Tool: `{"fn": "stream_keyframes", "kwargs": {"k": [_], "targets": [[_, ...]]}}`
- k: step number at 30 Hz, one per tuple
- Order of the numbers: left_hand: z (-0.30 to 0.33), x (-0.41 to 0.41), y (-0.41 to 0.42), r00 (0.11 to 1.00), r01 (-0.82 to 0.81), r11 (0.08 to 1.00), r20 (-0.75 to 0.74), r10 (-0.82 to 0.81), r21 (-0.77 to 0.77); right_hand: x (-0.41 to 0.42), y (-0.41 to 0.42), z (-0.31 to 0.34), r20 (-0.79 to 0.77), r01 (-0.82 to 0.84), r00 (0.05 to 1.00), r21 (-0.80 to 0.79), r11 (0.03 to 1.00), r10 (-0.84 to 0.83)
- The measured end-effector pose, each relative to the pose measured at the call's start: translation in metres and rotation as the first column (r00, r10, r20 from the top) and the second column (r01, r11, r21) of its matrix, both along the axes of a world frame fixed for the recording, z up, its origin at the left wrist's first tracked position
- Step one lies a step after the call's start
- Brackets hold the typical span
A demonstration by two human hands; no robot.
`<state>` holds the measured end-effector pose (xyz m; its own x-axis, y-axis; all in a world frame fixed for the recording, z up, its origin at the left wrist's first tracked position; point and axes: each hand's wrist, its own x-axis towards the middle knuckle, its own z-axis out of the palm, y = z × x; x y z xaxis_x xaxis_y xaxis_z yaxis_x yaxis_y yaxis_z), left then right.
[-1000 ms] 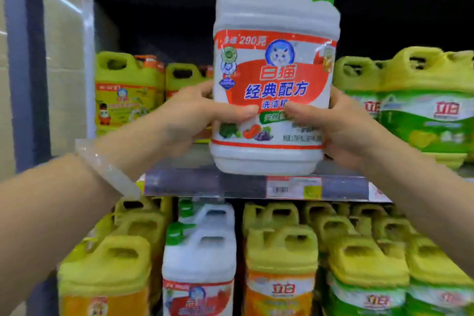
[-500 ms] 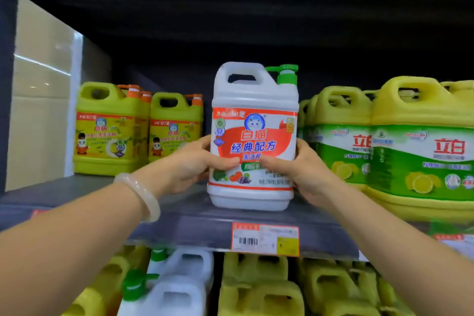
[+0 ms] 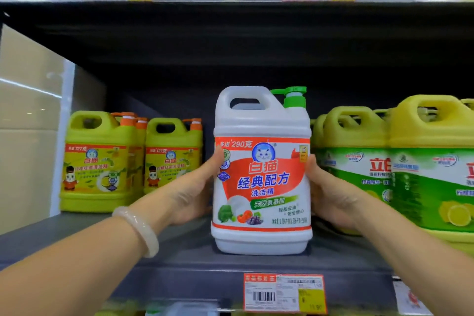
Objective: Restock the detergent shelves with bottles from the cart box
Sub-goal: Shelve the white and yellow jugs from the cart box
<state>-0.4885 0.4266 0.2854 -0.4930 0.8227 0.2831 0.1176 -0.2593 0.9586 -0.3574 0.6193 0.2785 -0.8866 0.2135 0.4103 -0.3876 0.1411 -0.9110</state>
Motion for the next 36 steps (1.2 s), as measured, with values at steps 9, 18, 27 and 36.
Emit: {"fn": "stream_keyframes", "kwargs": {"k": [9, 18, 27, 36], "targets": [[0.000, -0.002, -0.003, 0.956, 0.043, 0.982, -0.278, -0.093, -0.182, 0.007, -0.006, -0.008, 0.040, -0.072, 0.997, 0.189, 0.979, 0.066], [-0.008, -0.001, -0.010, 0.953, 0.011, 0.987, -0.296, -0.058, -0.158, 0.004, -0.004, -0.012, 0.060, -0.024, 0.998, 0.170, 0.985, 0.014], [-0.016, 0.002, -0.008, 0.944, 0.019, 0.982, -0.321, -0.080, -0.190, 0.008, -0.007, -0.020, 0.078, -0.004, 0.997, 0.220, 0.976, -0.014], [-0.020, 0.005, -0.007, 0.948, -0.018, 0.977, -0.314, -0.050, -0.212, -0.001, -0.002, -0.024, 0.073, -0.040, 0.997, 0.176, 0.984, 0.027]]}}
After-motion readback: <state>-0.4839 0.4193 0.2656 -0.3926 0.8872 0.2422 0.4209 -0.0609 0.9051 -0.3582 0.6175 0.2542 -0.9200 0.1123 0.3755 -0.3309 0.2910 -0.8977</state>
